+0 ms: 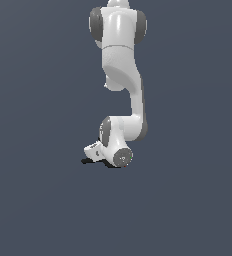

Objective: Pick up the object and move it to a goal position.

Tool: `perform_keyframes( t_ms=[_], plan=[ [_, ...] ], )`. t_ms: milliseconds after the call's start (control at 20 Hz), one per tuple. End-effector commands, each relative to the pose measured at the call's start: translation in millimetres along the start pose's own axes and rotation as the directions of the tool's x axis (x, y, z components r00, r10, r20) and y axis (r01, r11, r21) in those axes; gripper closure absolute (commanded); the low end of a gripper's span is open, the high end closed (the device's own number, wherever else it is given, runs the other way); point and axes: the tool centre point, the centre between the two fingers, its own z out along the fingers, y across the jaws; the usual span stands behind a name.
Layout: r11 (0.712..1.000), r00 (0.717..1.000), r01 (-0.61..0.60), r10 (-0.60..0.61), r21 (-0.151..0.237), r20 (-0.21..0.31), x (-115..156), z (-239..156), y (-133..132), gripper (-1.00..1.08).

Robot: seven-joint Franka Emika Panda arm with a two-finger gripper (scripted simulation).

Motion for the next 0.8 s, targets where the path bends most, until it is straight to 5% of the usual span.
perform_keyframes(
  t_ms=[0,750],
  plan=[
    [1.0,1.0,-0.001,0.001,-0.001,-0.003,-4,2,-15,1.08],
    [1.0,1.0,-0.002,0.002,-0.003,-0.001,-30,30,-125,1.08]
  ],
)
